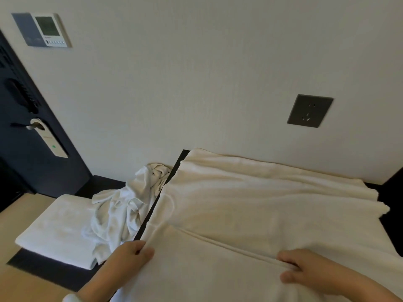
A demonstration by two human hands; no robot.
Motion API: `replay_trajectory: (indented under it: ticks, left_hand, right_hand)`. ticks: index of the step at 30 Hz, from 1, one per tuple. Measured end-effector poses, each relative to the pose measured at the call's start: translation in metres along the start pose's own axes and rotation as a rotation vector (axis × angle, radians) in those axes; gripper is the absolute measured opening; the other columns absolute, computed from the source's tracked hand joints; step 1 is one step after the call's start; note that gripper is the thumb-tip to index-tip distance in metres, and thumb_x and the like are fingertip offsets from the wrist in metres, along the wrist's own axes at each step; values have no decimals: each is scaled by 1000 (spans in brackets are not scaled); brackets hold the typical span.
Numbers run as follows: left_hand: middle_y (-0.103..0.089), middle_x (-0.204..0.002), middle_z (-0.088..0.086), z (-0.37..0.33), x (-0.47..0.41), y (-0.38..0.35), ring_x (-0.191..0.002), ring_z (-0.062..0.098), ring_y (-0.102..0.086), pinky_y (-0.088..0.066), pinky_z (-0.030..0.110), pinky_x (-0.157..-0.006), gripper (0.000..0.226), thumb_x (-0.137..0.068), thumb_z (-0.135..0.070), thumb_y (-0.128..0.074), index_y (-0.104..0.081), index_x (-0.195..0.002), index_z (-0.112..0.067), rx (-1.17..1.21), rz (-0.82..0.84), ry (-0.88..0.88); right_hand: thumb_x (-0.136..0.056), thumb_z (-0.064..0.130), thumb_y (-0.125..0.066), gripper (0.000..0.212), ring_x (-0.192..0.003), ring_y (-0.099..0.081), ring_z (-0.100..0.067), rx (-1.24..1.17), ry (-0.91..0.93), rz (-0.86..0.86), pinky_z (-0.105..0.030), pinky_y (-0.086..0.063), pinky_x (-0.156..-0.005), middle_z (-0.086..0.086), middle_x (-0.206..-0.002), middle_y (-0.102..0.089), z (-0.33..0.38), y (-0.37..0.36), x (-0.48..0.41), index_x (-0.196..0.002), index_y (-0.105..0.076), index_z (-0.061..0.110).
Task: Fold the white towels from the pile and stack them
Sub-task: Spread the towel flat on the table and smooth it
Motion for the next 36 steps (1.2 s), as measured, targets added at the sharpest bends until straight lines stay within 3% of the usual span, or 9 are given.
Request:
replay_trajectory:
  ticks: [3, 6, 11, 14, 16, 22, 27, 32, 36]
  left_hand:
    - [-74, -86, 5, -38, -7, 17, -79, 18, -71, -56, 33, -76, 24, -94, -32, -61, -73, -90, -11, 169, -21, -90]
    - [-70, -72, -4, -82, -27, 49, -63, 5, -63, -50, 20, -62, 21, -93, -34, -62, -72, -85, -17, 288, -154, -185]
    - [-57, -71, 3, -112, -96, 54, -70, 22, -52, -40, 31, -66, 29, -98, -29, -55, -59, -79, -7, 157, -267, -137]
    - [-55, -77, 10, -105, -128, 25, -75, 23, -49, -36, 31, -70, 25, -98, -27, -54, -53, -82, -9, -61, -193, -76]
    - [-59, -83, 9, -98, -132, 16, -85, 27, -55, -36, 32, -71, 26, -99, -27, -51, -50, -80, -9, -96, -233, -87]
    - [-57, -69, 2, -72, -80, 2, -69, 23, -57, -47, 40, -68, 29, -100, -34, -48, -47, -78, -16, 19, -428, -190]
    - [-56, -64, -2, -44, -30, -6, -63, 12, -54, -40, 29, -58, 30, -97, -36, -53, -47, -74, -18, 88, -442, -209]
    - [-57, -65, 0, -34, -39, 1, -63, 13, -54, -39, 27, -55, 39, -94, -45, -56, -51, -70, -14, -80, -306, -39]
    - [-67, -81, 3, -71, -75, 14, -74, 14, -60, -42, 23, -59, 34, -92, -43, -63, -69, -87, -10, 182, -184, 34]
  right_hand:
    - [-95, 29, -64, 7, -82, -50, 8, -107, 24, -54, -14, -39, -78, 15, -93, -57, 4, 34, 12, -96, -59, 23]
    - [-94, 22, -65, 23, -103, -59, 2, -257, 10, -244, -12, -43, -90, 18, -111, -65, 3, 96, 14, -117, -63, 24]
    - [-93, 19, -65, 19, -78, -59, -21, -171, -117, -656, -26, -39, -66, 5, -73, -59, -16, 157, -42, -76, -56, 21]
    - [-97, 29, -59, 7, -106, -61, -27, -88, -232, -541, -31, -42, -81, -8, -107, -65, -35, 120, -88, -96, -58, 22]
    - [-98, 38, -53, 31, -117, -56, -27, -31, -313, -547, -32, -43, -89, -7, -126, -59, -47, 95, -97, -121, -54, 16]
    - [-81, 22, -77, 24, -70, -62, -36, 266, -221, -965, -37, -46, -55, -12, -81, -58, -20, 58, -58, -85, -57, 8]
    - [-71, 19, -85, 30, -62, -60, -30, 310, -154, -904, -34, -45, -47, -3, -74, -54, -12, 20, -25, -79, -57, 14]
    - [-91, 44, -63, 20, -82, -63, -14, -53, -229, -599, -31, -47, -69, 8, -85, -62, -35, 28, -23, -86, -51, 29]
    - [-86, 42, -71, 23, -78, -62, -8, -196, -243, -375, -25, -50, -72, 6, -87, -66, -50, 47, -22, -89, -52, 28]
Point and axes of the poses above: each hand's wrist, its own x-axis away from the middle knuckle, its own y-axis out of the back of the hand, z = x × y, the point moved 6 cm from there along -x, towards the middle knuckle
